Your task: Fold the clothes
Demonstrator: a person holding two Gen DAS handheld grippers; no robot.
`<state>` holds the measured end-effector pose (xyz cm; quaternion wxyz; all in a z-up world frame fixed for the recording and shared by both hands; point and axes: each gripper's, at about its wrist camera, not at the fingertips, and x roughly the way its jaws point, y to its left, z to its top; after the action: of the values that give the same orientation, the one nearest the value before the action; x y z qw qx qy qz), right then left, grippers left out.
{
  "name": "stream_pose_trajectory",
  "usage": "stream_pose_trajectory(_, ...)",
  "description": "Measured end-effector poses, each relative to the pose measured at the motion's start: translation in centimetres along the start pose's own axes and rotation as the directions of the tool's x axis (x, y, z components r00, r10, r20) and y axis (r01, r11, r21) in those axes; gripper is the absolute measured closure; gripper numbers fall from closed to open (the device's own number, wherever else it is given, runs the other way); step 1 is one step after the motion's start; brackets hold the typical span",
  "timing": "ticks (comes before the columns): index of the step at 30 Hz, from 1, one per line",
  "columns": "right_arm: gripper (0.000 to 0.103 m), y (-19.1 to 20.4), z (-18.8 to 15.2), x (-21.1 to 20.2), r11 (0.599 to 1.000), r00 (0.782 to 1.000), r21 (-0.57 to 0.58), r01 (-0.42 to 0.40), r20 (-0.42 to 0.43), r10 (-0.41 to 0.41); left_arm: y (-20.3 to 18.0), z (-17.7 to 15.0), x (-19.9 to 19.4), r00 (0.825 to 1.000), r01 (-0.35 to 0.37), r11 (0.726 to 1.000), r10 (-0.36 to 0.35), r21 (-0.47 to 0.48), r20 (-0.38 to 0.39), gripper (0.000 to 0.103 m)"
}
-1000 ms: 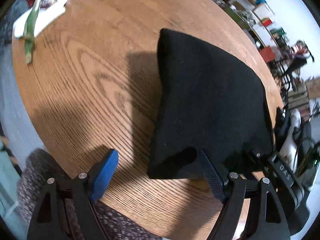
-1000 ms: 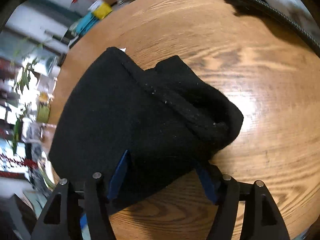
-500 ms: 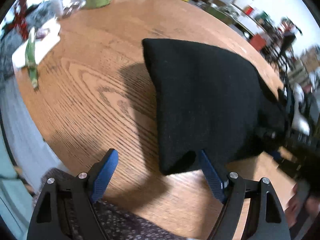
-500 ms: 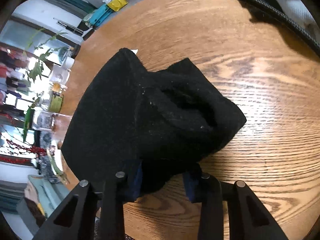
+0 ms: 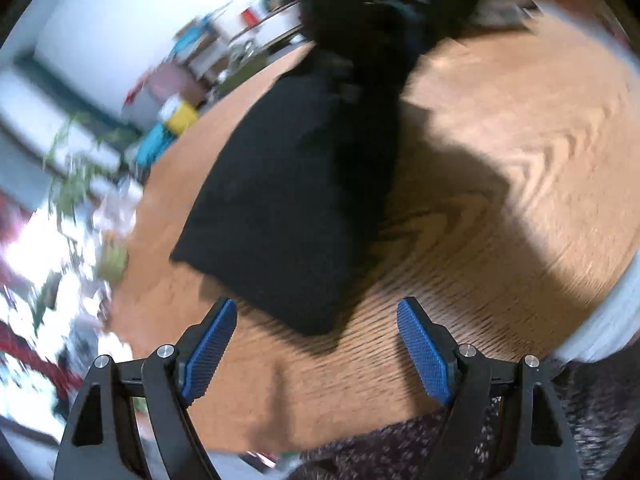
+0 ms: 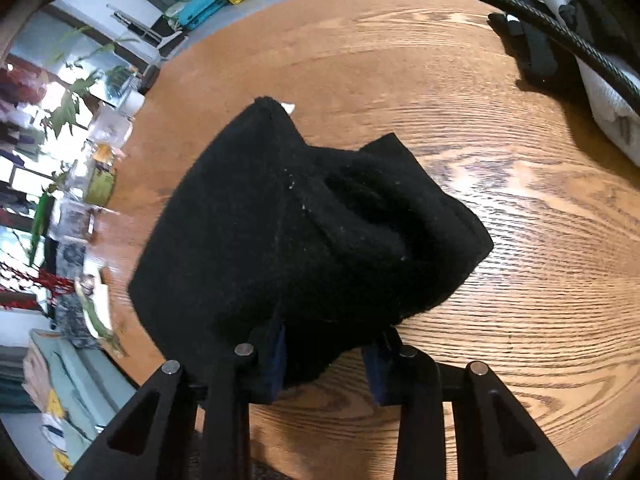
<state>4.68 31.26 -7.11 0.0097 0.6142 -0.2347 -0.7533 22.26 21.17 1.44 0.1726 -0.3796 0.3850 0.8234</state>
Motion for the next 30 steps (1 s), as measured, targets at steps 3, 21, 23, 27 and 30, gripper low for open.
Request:
stream_pose_trajectory(3, 0.069, 0.1, 0.5, -0.5, 0.999, 1.0, 0.024, -0.029, -0.007, 0.029, -1.8, 0.3, 0.7, 0.996, -0.077, 0.995, 0.075, 0.059, 0.04, 0.021)
stream_pose_trajectory(21, 0.07, -0.7, 1.4, -1.7, 0.999, 1.0, 0.021, -0.025, 0.004, 0.025, -1.0, 1.8, 7.0, 0.947, -0.316, 0.949, 0.315, -0.01, -0.061, 0.075)
stream_pose_trajectory(23, 0.068, -1.3, 1.4, -1.0, 1.0, 1.0, 0.03, 0.001, 0.0, -0.001, -1.1, 1.8, 7.0, 0.952, -0.302, 0.953, 0.301, -0.005, -0.062, 0.076)
stream_pose_trajectory(27, 0.063, -1.9, 1.2, 0.0, 0.998, 0.999, 0.023, 0.052, 0.003, -0.052, 1.5, 4.0, 10.6, 0.955, -0.283, 0.959, 0.282, -0.001, -0.089, 0.076)
stream_pose_trajectory(30, 0.051, -1.8, 1.4, 0.3, 0.998, 0.998, -0.001, 0.056, 0.01, -0.056, 2.1, 4.9, 11.2, 0.959, -0.271, 0.963, 0.268, -0.017, -0.097, 0.076)
